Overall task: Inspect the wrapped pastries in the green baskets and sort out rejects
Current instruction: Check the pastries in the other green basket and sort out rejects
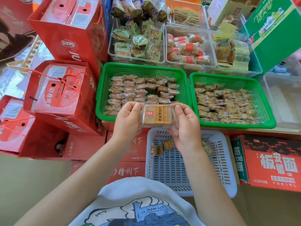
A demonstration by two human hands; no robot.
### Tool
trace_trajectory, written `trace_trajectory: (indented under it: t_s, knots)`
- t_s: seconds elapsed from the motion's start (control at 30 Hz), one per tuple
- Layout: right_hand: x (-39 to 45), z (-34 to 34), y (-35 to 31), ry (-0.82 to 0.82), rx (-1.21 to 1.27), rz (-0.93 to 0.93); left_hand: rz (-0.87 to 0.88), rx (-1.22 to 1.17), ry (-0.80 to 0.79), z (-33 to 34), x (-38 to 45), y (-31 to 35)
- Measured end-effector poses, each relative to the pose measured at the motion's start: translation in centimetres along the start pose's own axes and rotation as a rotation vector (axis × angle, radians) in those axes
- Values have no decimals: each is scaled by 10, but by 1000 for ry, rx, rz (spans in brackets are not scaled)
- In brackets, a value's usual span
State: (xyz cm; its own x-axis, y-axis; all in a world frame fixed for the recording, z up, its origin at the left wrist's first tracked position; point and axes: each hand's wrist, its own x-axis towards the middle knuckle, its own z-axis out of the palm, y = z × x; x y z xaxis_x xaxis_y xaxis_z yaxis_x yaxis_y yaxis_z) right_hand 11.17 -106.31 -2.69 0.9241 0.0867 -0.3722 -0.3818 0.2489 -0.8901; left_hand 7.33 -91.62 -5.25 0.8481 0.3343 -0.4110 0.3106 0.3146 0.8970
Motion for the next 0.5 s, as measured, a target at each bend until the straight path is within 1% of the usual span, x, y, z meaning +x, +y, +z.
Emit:
trace_trajectory:
  t_s: [0.1, 0.2, 0.23, 0.3, 0.37, 0.4, 0.47, 0.5]
  knots:
    - [7, -3, 4, -22, 22, 23, -21, -23, -1, 2, 3, 0]
    - [15, -5, 4, -4, 11, 13, -42, 5, -16, 5, 10, 1]
    - [18, -6, 3, 3, 6, -4, -62, 27, -49, 6, 12, 2]
    - [25, -7, 0, 25, -28, -34, -99, 103, -176, 8, 16, 4]
    - [36, -7, 2, 48, -107, -40, -69, 156, -307, 10, 22, 5]
    - [43, -8, 5, 57, -173, -32, -42, 162, -322, 11, 27, 5]
    - [61, -12, 13, 23, -310, 36, -4, 154, -276, 14, 43, 2]
    - [70, -13, 15, -39, -366, 82, 12, 161, -255, 15, 52, 0]
